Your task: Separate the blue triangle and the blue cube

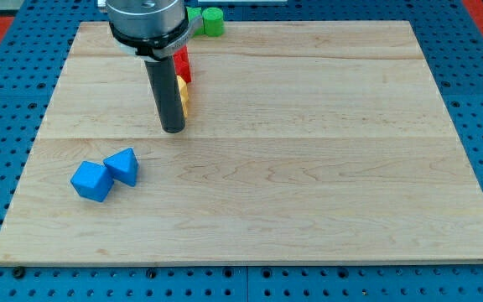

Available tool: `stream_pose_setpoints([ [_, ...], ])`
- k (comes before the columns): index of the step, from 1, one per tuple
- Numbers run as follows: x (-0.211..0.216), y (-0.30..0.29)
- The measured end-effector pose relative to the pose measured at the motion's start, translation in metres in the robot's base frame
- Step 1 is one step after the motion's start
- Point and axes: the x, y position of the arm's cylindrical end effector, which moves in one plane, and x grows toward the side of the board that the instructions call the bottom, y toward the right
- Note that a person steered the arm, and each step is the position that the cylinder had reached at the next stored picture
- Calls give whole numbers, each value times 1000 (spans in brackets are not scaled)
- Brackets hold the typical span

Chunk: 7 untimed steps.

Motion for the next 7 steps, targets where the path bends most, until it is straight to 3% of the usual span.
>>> stream_pose_setpoints([
  [2,22,3],
  [6,26,1],
  [7,31,-25],
])
